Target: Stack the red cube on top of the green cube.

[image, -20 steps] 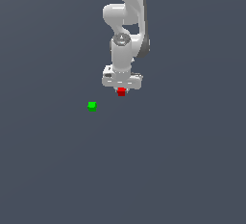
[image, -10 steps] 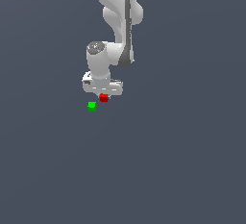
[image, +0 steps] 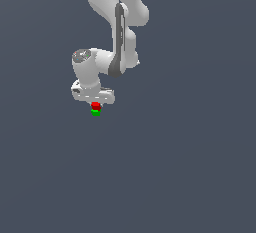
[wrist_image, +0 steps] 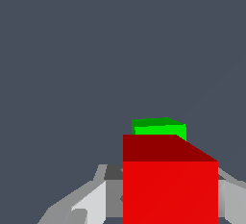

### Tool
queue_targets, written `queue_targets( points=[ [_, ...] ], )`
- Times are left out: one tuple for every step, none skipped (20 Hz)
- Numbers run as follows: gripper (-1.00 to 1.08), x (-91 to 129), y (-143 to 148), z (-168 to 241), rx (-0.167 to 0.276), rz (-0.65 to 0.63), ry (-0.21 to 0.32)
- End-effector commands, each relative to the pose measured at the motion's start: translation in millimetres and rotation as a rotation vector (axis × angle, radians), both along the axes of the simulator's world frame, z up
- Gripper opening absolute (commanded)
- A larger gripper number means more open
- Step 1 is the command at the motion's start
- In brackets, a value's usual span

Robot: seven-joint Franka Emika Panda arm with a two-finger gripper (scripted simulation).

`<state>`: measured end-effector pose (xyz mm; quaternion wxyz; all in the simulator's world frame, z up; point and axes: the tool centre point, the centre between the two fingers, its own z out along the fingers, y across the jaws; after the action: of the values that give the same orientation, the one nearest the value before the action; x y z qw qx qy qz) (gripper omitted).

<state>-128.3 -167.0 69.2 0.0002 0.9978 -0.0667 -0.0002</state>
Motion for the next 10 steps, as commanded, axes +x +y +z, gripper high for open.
queue_targets(
  points=[
    [-1.0, 3.4, -8.1, -1.4, 0.0, 0.001, -0.001],
    [-1.0, 4.1, -9.9, -1.7, 0.0, 0.001, -0.001],
    [-1.0, 4.7, -11.1, -1.9, 0.0, 0.001, -0.001],
    [-1.0, 5.1, -11.7, -2.0, 0.0, 0.001, -0.001],
    [-1.0, 5.4, -11.7, -2.0, 0.0, 0.001, -0.001],
    [-1.0, 5.4, -11.2, -1.8, 0.0, 0.001, -0.001],
    [-1.0, 5.4, -10.9, -1.7, 0.0, 0.001, -0.001],
    [1.0, 5.4, -10.9, -1.7, 0.0, 0.001, -0.001],
    [1.0, 5.4, -10.9, -1.7, 0.0, 0.001, -0.001],
    [1.0, 5.4, -10.9, -1.7, 0.0, 0.001, -0.001]
  ],
)
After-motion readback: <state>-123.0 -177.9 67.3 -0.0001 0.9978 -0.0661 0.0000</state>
